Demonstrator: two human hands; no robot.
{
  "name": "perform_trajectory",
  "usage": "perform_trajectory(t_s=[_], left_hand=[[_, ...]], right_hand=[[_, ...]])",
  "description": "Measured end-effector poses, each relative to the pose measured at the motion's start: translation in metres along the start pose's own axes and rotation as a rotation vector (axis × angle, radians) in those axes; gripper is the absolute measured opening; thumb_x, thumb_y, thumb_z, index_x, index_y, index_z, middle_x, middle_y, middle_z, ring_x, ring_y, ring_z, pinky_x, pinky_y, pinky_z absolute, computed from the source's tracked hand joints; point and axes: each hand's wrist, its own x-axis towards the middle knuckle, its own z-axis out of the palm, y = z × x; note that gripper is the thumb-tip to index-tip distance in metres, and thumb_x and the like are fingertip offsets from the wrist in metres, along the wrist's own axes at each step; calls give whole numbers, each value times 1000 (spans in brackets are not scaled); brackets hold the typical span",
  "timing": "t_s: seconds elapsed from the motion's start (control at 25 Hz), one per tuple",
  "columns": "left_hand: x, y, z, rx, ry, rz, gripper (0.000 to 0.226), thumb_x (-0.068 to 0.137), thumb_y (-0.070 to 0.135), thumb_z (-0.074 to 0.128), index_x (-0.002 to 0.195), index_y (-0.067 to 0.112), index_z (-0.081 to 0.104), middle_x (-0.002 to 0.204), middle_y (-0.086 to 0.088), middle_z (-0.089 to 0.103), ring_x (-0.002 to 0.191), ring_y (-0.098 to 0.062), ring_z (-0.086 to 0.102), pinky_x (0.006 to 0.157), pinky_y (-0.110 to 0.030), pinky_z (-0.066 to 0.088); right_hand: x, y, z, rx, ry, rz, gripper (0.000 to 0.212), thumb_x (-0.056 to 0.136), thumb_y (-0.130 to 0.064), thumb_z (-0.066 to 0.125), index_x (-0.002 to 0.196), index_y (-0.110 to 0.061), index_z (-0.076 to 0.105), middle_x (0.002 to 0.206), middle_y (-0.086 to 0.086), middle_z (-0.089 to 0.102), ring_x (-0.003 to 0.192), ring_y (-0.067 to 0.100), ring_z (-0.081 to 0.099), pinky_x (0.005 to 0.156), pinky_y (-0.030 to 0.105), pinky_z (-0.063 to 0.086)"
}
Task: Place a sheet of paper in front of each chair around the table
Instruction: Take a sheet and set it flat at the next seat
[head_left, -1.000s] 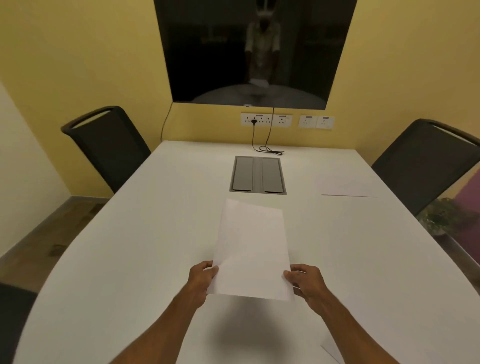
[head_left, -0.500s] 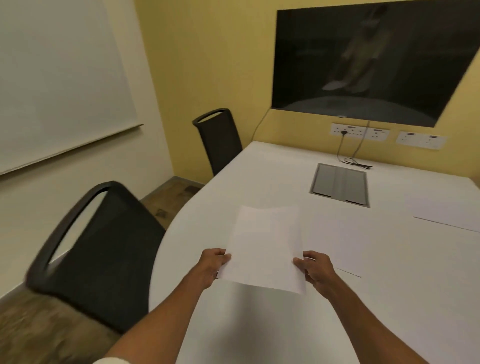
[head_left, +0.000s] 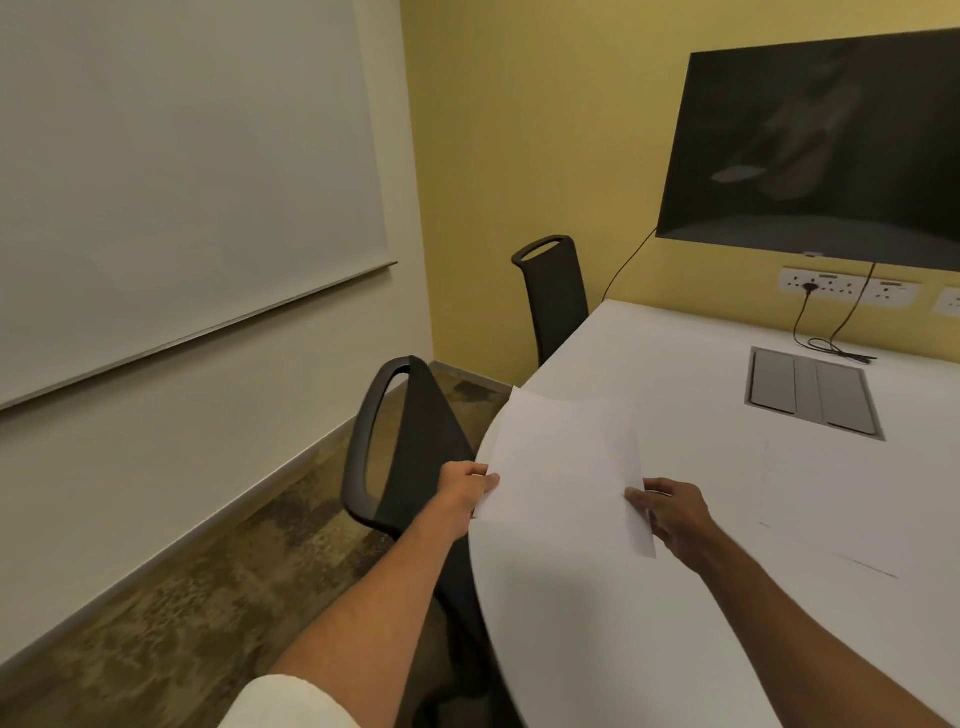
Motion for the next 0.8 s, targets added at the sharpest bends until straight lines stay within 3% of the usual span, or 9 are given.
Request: perform_trajectory(t_s=[0.32,0.6,0.8], left_hand=[[28,7,-31,39,-89,22,23,87,6,63,110,4,63,115,-15,64,103,-30,63,89,-43,55],[97,32,-7,135,-142,42,25,87,3,63,112,4,61,119,-15,61,108,-31,59,95,-44,51],[155,54,28,212,-215,37,32,88,-1,60,119,2,58,124,-17,57,100,-28,54,89,-39,48]], right_hand=[[-11,-4,32,38,100,-10,27,83,3,65,109,8,62,100,21,67,76,28,65,60,30,52],[38,7,38,117,200,9,23,84,3,65,107,5,63,92,15,68,76,26,65,63,30,53],[84,17,35,213,293,33,22,84,2,65,106,3,62,87,12,68,73,24,64,63,27,54]])
